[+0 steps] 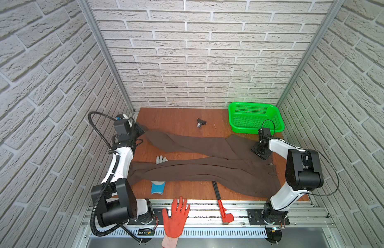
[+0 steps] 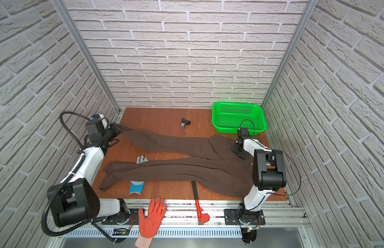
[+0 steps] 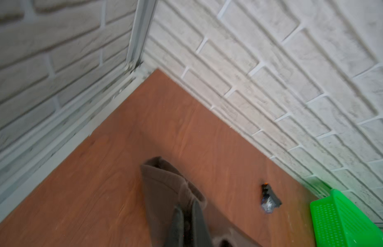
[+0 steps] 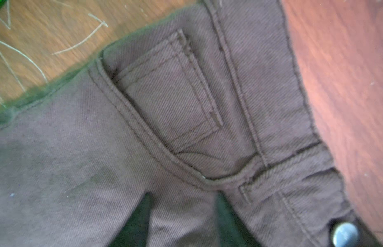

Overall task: Fold and stack the trousers
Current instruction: Flatten out the trousers at the center of the table.

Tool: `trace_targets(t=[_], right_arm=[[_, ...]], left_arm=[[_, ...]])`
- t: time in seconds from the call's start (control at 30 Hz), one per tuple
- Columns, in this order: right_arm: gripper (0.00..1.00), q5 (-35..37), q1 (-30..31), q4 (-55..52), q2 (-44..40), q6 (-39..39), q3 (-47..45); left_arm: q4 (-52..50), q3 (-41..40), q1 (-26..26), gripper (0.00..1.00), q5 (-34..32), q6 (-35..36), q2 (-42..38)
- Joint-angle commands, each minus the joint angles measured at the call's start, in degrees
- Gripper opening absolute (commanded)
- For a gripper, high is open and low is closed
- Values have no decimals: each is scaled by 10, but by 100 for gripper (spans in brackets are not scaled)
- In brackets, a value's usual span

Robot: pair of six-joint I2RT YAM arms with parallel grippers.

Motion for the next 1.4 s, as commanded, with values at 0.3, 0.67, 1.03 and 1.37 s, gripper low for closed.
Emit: trace_targets(t=[0.3,0.67,1.03,1.37], right_arm=[[6,33,-25,-18,3,7,4],[5,-32,-24,-30,-34,10,41],[6,-27,-24,-48,-52,-2,59],[6,-34,-24,-38,-47,1,48]], left_arm=[[17,-82,81,0,-37,-28,-125],[-16,339,-95,0,40,-24,197],[22,428,-96,0,90,8,87],[133,-19,21,0,57,-44,-21]])
